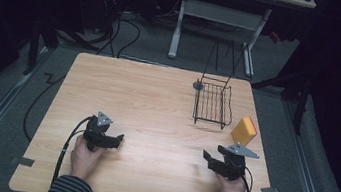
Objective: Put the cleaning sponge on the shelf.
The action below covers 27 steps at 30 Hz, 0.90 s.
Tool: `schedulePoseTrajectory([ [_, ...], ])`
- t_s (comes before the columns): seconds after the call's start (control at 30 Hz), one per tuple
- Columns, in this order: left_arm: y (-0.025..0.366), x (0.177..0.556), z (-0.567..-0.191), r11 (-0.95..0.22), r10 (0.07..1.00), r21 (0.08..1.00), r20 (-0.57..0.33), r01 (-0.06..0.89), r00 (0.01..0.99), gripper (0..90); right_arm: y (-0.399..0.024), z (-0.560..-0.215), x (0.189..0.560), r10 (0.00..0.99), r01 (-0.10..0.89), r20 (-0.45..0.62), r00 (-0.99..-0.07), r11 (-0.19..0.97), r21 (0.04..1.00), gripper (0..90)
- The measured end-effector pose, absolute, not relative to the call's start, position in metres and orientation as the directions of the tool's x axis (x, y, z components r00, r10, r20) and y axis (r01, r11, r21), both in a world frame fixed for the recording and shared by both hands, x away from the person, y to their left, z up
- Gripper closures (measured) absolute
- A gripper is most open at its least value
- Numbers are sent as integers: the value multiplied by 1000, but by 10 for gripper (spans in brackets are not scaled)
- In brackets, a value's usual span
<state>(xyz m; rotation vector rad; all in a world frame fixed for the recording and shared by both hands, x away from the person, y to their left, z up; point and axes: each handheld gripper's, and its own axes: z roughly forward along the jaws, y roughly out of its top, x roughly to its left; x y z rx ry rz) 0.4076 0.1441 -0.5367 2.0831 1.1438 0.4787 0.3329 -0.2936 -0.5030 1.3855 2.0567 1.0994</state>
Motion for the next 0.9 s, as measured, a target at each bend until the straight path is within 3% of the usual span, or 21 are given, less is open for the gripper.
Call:
schedulePoseTrajectory([
  [0.9,144,408,-537,-364,841,728,-12,581,541,156,-353,-494,302,969,553,67,-237,78,829,347],
])
